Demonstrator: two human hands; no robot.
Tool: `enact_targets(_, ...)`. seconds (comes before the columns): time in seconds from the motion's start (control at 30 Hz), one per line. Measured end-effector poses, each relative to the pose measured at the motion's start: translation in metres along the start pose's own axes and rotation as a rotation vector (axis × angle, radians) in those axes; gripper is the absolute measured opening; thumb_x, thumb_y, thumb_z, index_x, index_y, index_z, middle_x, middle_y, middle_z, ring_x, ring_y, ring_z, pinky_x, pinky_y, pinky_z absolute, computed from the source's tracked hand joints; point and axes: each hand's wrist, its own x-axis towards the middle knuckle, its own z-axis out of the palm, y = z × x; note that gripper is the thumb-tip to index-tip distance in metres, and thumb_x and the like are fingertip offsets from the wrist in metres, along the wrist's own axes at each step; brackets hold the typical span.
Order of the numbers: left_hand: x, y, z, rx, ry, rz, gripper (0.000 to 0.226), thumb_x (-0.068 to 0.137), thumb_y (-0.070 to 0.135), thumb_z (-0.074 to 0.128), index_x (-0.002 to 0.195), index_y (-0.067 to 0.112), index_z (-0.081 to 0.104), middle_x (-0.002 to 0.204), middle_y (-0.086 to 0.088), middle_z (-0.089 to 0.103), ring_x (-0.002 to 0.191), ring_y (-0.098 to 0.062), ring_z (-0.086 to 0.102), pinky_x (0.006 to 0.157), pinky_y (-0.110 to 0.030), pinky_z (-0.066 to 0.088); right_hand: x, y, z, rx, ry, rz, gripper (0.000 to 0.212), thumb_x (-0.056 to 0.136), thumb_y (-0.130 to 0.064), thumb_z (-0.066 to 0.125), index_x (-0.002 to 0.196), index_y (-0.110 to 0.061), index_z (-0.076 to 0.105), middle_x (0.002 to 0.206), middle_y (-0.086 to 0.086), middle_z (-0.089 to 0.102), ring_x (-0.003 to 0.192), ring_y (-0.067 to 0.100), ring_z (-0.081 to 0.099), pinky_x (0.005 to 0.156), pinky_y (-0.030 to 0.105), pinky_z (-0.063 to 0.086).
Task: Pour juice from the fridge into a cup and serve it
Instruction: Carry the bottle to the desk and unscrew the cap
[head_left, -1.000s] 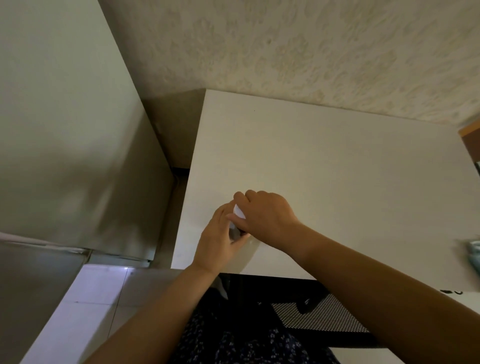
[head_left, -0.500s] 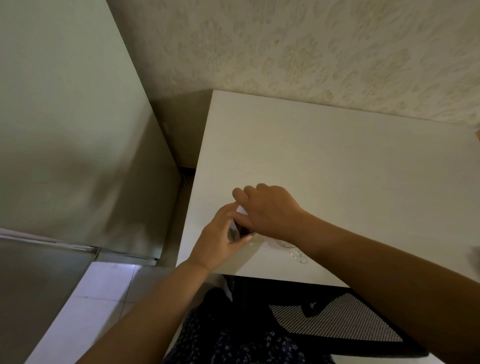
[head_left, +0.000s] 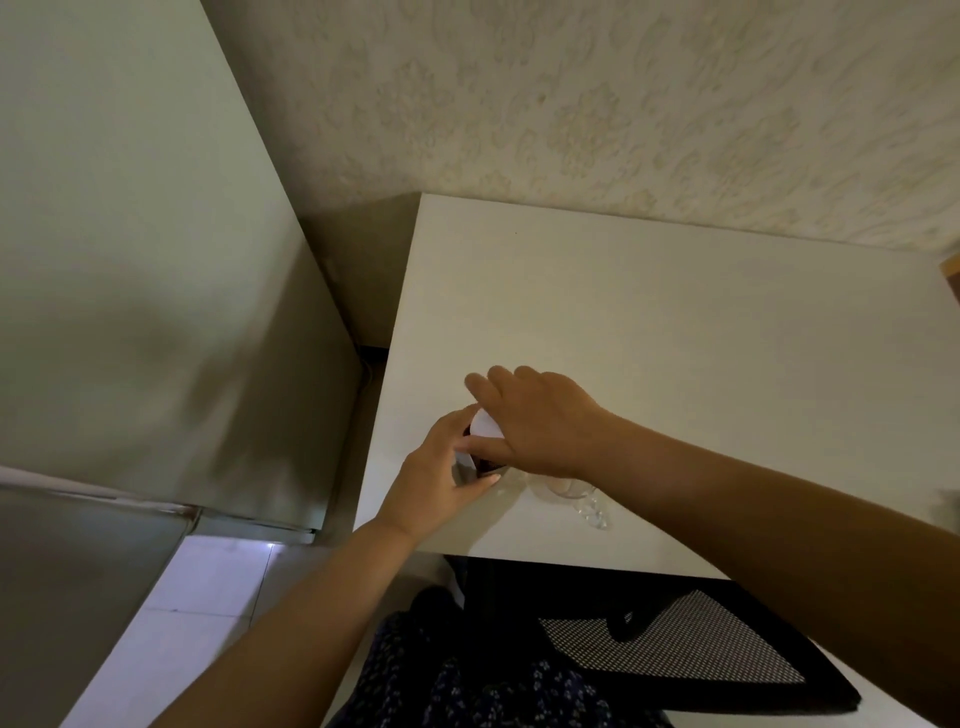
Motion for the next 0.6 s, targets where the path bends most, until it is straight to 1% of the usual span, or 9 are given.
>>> enact_targets(0.1,-0.003,-0.001,0.002,0.028,0.011,-0.003,0.062,0.078,0.042,0.070,0.130,0.030,0.037,0.128,0.013,0.047,0.107,-0.003,0.050,0.084,0.005,0.032,0.005,-0.007,-0.002,0.024,-0.080,0.017,0.050,0.097,-0.047,0.026,0.138,-0.019,0.024,0.110,0.008,0.057,0.083,0.023,0.052,0.062,0.031,0.035)
enact_targets(0.17,-0.003,0.001,0.001,0.026,0.005,-0.017,0.061,0.078,0.043,0.068,0.126,0.036,0.032,0.124,0.016,0.044,0.106,-0.004,0.050,0.083,0.006,0.031,0.003,-0.008,-0.001,0.048,-0.085,-0.033,0.056,0.096,-0.040,0.033,0.145,-0.026,0.009,0.122,0.007,0.049,0.093,0.021,0.048,0.064,0.030,0.032)
enact_targets(0.23,-0.002,0.004,0.002,0.015,0.007,-0.028,0.060,0.078,0.043,0.068,0.123,0.042,0.029,0.124,0.018,0.042,0.105,-0.003,0.050,0.082,0.005,0.032,0.000,-0.010,0.001,0.041,-0.092,0.014,0.066,0.093,-0.048,0.035,0.146,-0.028,0.002,0.135,0.005,0.038,0.102,0.022,0.044,0.068,0.029,0.031)
enact_targets(0.3,-0.002,0.005,0.003,-0.014,0.012,-0.038,0.061,0.078,0.040,0.069,0.124,0.045,0.029,0.127,0.020,0.041,0.105,0.000,0.049,0.082,0.005,0.033,0.001,-0.014,0.006,0.020,-0.102,0.155,0.067,0.091,-0.061,0.028,0.144,-0.022,0.012,0.132,0.007,0.041,0.102,0.025,0.047,0.069,0.030,0.035)
enact_targets(0.37,-0.004,0.005,0.004,-0.018,0.014,-0.040,0.064,0.078,0.041,0.069,0.128,0.041,0.030,0.132,0.015,0.043,0.107,0.001,0.047,0.083,0.006,0.032,0.001,-0.016,0.009,0.034,-0.121,0.248,0.059,0.093,-0.059,0.025,0.131,-0.014,0.031,0.108,0.007,0.052,0.083,0.023,0.048,0.062,0.031,0.035)
enact_targets(0.4,-0.004,0.004,0.004,0.000,0.015,-0.039,0.064,0.077,0.043,0.067,0.130,0.036,0.032,0.134,0.010,0.046,0.107,-0.001,0.048,0.083,0.006,0.031,0.001,-0.018,0.009,0.022,-0.108,0.225,0.051,0.095,-0.053,0.026,0.125,-0.013,0.035,0.099,0.007,0.052,0.076,0.021,0.045,0.059,0.030,0.032)
enact_targets(0.47,-0.005,0.004,0.004,0.028,0.014,-0.042,0.065,0.075,0.048,0.063,0.129,0.032,0.031,0.134,0.002,0.050,0.108,-0.006,0.051,0.082,0.007,0.031,-0.002,-0.019,0.008,-0.001,-0.018,0.129,0.038,0.097,-0.040,0.033,0.121,-0.011,0.039,0.095,0.006,0.050,0.073,0.019,0.041,0.052,0.026,0.025)
enact_targets(0.53,-0.005,0.005,0.005,0.019,0.017,-0.044,0.064,0.075,0.048,0.063,0.128,0.034,0.029,0.132,0.006,0.048,0.109,-0.006,0.050,0.083,0.006,0.031,-0.008,-0.018,0.005,0.042,0.113,0.056,0.035,0.093,-0.030,0.045,0.119,-0.008,0.044,0.092,0.009,0.050,0.072,0.022,0.046,0.046,0.025,0.019)
enact_targets(0.6,-0.006,0.004,0.006,-0.005,0.027,-0.020,0.070,0.078,0.044,0.068,0.134,0.036,0.027,0.132,0.015,0.042,0.117,-0.002,0.046,0.088,0.002,0.033,-0.015,-0.010,-0.001,0.147,0.174,0.097,0.042,0.091,-0.031,0.046,0.126,-0.010,0.040,0.101,0.009,0.050,0.085,0.027,0.052,0.054,0.030,0.036)
